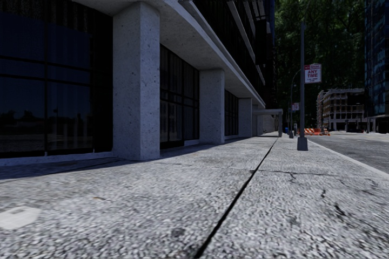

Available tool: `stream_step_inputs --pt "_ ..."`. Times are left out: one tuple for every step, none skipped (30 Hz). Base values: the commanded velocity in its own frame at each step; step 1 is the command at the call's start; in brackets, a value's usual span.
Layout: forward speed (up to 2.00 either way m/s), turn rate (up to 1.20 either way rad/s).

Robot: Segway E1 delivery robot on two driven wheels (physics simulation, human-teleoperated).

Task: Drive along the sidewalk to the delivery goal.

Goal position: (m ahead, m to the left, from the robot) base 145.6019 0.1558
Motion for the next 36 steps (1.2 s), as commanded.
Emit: stream_step_inputs --pt "2.00 -0.56" --pt "2.00 -0.56" --pt "2.00 -0.56" --pt "2.00 -0.56" --pt "2.00 -0.55" --pt "2.00 -0.54" --pt "2.00 -0.54" --pt "2.00 -0.52" --pt "2.00 -0.52" --pt "2.00 -0.52" --pt "2.00 -0.52" --pt "2.00 -0.52" --pt "2.00 -0.52" --pt "2.00 -0.51" --pt "2.00 -0.51" --pt "2.00 -0.49" --pt "2.00 -0.49" --pt "2.00 -0.48" --pt "2.00 -0.48" --pt "2.00 -0.48" --pt "2.00 -0.36" --pt "2.00 0.00" --pt "2.00 0.00" --pt "2.00 0.00" --pt "2.00 0.00" --pt "2.00 0.00" --pt "2.00 0.00" --pt "2.00 0.00" --pt "2.00 0.00" --pt "2.00 0.00" --pt "2.00 0.00" --pt "2.00 0.00" --pt "2.00 0.00" --pt "2.00 0.00" --pt "2.00 0.00" --pt "2.00 0.00"
